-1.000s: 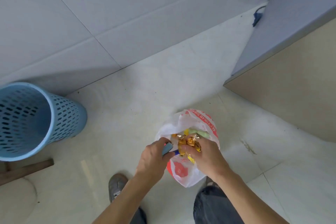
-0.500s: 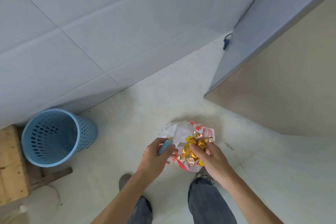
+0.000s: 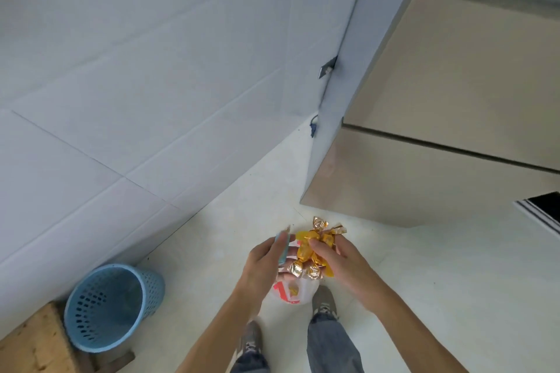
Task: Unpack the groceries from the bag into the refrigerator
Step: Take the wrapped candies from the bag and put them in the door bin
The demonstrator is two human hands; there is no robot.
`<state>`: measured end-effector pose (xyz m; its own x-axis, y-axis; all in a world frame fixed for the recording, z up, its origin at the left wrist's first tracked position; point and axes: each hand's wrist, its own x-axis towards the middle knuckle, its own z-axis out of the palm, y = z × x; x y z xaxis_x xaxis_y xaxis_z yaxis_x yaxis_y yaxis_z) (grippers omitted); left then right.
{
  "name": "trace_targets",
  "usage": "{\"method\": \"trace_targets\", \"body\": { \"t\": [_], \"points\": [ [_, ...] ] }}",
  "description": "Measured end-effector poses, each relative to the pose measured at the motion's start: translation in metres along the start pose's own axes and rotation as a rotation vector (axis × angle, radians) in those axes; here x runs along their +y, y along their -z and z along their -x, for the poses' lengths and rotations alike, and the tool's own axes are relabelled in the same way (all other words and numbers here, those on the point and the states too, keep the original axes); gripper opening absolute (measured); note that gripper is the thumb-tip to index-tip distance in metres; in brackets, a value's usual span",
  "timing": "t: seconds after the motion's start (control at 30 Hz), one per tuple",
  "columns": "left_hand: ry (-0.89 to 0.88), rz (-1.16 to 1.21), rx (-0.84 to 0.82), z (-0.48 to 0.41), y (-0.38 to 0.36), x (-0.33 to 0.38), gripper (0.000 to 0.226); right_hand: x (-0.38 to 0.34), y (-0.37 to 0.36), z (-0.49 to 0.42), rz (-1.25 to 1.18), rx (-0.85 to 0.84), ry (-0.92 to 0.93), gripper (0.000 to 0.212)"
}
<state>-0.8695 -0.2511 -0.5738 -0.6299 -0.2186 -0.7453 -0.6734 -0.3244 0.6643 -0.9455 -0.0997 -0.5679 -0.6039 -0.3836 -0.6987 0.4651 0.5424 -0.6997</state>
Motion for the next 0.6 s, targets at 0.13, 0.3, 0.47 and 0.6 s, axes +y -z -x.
{"method": "trace_targets", "body": {
  "t": [0.13,0.3,0.47,0.6],
  "points": [
    [-0.070,0.016,-0.083,0.036,-0.008,0.051,0.031,-0.039,0.018,0.044,-0.085,0.089,0.074,0.039],
    [-0.223,-0.098,-0.283,0.081,-0.023,0.106,0.026,-0.082,0.036,0.107,-0.176,0.243,0.223,0.016],
    [-0.314,-0.199,-0.490,0.123,-0.060,0.156,0.030,-0.110,0.061,0.170,-0.101,0.416,0.338,0.027],
    [-0.352,-0.246,-0.609,0.153,-0.100,0.190,0.030,-0.126,0.097,0.221,-0.105,0.498,0.421,0.019]
  ]
}}
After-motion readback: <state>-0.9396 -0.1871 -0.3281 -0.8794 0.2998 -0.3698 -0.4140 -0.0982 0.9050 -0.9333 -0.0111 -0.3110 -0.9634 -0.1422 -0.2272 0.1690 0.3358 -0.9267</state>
